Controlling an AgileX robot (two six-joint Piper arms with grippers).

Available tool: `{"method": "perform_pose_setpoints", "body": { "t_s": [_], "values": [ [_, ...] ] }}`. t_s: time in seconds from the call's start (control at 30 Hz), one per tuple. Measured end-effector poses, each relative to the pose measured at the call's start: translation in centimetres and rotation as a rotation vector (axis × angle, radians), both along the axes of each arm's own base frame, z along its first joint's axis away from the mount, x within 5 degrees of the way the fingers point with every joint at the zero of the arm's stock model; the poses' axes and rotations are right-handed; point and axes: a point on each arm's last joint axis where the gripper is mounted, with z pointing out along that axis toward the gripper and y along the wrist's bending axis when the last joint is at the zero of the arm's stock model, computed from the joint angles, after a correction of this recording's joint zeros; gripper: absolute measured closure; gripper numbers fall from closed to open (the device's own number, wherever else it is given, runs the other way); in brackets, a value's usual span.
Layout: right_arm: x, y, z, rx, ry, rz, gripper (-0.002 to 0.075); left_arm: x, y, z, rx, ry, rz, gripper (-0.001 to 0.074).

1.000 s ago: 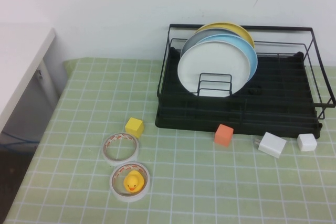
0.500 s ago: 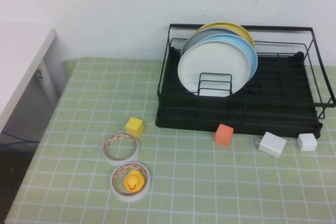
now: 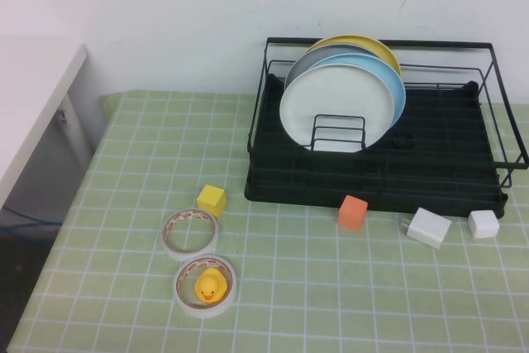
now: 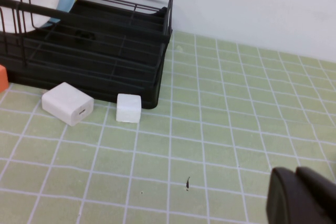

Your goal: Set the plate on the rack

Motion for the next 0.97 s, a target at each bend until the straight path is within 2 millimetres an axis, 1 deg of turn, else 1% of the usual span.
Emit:
{"method": "perform_pose_setpoints", "body": {
  "t_s": [0.97],
  "values": [
    [0.0, -0.01, 0.0, -0.002, 0.0, 0.0, 0.0717, -0.01, 0.0, -0.01, 0.0, 0.001, 0.0, 0.0737]
  ]
}}
